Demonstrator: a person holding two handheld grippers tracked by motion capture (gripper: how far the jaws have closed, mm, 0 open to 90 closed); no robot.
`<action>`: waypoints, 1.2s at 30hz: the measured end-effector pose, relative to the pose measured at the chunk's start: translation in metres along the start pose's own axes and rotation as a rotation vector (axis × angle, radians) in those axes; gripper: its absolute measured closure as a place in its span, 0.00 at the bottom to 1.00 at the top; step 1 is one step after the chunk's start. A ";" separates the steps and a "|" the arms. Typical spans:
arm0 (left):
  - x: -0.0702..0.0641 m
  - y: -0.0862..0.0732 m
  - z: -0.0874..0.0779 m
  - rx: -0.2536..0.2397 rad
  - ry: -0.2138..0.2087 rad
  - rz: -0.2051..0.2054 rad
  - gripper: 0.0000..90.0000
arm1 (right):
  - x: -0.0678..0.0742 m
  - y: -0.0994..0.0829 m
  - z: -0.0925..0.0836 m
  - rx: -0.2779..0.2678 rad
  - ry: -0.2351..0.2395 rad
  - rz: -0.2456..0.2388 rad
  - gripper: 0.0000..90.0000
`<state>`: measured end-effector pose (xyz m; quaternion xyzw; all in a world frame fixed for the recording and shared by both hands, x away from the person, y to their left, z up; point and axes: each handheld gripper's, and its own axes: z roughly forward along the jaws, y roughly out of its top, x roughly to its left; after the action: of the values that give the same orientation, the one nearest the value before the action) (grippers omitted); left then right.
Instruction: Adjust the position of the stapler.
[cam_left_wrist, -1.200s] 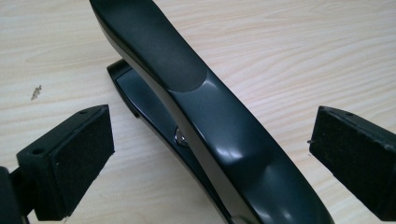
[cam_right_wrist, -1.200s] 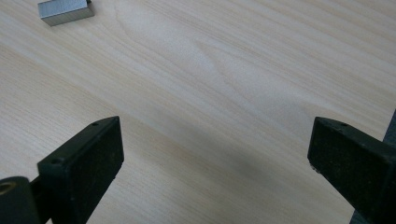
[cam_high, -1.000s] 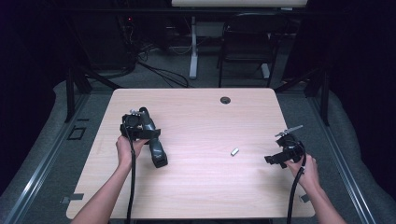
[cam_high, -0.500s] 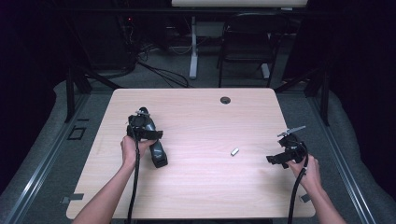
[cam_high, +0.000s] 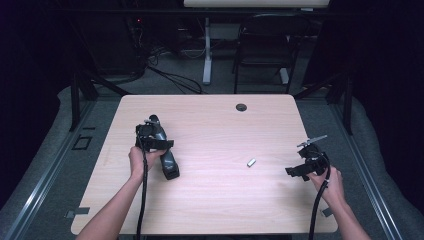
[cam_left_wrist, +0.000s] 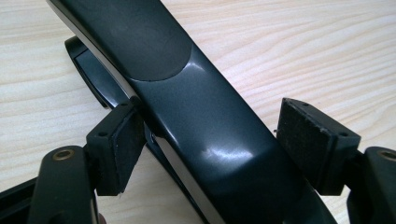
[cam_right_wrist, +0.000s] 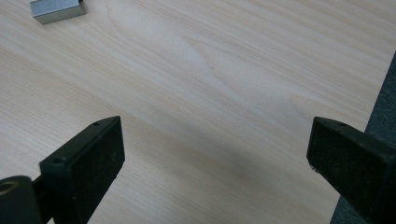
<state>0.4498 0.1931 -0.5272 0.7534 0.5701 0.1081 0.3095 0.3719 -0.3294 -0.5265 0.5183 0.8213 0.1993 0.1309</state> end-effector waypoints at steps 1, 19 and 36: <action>0.000 0.000 0.000 0.000 0.000 0.000 0.28 | 0.000 0.000 0.000 0.000 0.000 0.000 0.04; -0.005 0.000 0.000 0.027 -0.061 0.045 0.35 | 0.001 0.000 0.002 0.017 -0.013 -0.013 0.04; -0.008 0.000 -0.001 0.045 -0.104 0.067 0.40 | 0.000 -0.001 0.001 0.025 -0.030 -0.010 0.04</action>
<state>0.4464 0.1861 -0.5249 0.7834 0.5301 0.0659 0.3178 0.3718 -0.3290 -0.5280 0.5189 0.8240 0.1807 0.1380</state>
